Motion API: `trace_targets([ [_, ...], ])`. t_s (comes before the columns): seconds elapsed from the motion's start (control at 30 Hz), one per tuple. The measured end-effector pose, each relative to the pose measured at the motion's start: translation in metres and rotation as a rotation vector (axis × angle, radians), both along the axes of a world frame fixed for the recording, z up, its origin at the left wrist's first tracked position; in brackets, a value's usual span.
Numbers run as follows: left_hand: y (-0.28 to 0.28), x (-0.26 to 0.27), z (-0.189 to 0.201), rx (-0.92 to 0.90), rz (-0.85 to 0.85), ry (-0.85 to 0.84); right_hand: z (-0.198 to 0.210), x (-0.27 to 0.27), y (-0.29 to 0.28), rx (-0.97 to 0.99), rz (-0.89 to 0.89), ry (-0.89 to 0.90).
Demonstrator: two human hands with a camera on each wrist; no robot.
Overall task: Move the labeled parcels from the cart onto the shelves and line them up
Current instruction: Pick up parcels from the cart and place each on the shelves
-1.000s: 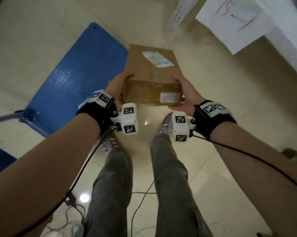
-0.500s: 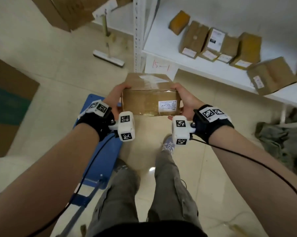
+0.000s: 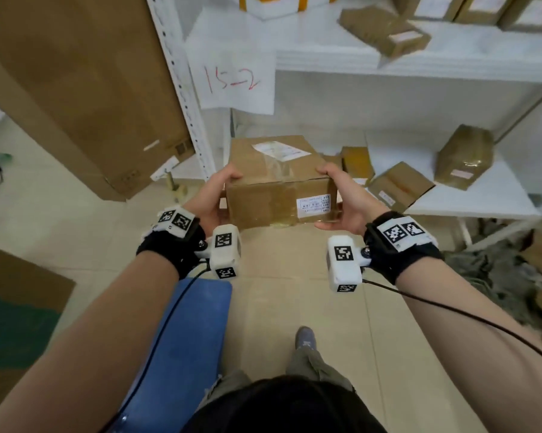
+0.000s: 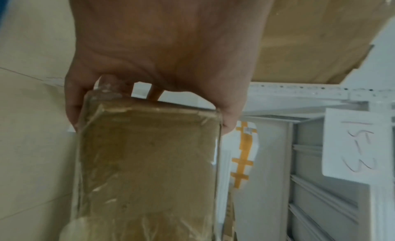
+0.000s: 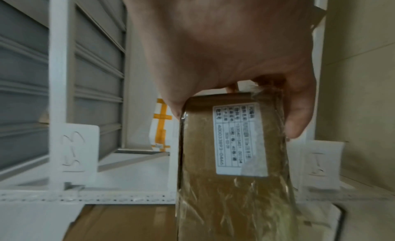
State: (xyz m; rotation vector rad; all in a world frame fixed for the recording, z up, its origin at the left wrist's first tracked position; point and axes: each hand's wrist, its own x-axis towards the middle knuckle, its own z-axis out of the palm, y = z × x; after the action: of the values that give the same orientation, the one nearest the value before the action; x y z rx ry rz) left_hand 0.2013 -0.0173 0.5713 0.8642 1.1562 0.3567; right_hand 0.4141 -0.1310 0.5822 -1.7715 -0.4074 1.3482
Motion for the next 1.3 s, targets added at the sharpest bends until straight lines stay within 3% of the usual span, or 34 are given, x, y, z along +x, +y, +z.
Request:
trace_targets([
  [0.17,0.004,0.040,0.035,0.083,-0.049,-0.075,0.040,0.032,-0.022,0.123,-0.057,-0.028],
  [0.4,0.006,0.084,0.061,0.127,-0.185,-0.044,0.066,0.067,-0.040,0.223,-0.127,-0.095],
  [0.6,0.009,0.122,0.067,0.345,-0.240,0.003,0.096,0.087,-0.041,0.262,-0.155,-0.287],
  [0.7,0.006,0.138,0.072,0.369,-0.219,-0.002,0.109,0.095,-0.045,0.342,-0.148,-0.394],
  [0.83,-0.006,0.160,0.088,0.330,-0.217,-0.167,0.117,0.100,-0.050,0.422,-0.101,-0.594],
  [0.97,-0.012,0.178,0.109,0.407,-0.143,-0.274,0.130,0.106,-0.054,0.442,-0.016,-0.770],
  [1.17,-0.008,0.191,0.132,0.424,-0.129,-0.292,0.144,0.124,-0.054,0.430,0.021,-0.795],
  [1.3,-0.012,0.202,0.136,0.513,-0.130,-0.287,0.151,0.133,-0.049,0.400,-0.070,-0.773],
])
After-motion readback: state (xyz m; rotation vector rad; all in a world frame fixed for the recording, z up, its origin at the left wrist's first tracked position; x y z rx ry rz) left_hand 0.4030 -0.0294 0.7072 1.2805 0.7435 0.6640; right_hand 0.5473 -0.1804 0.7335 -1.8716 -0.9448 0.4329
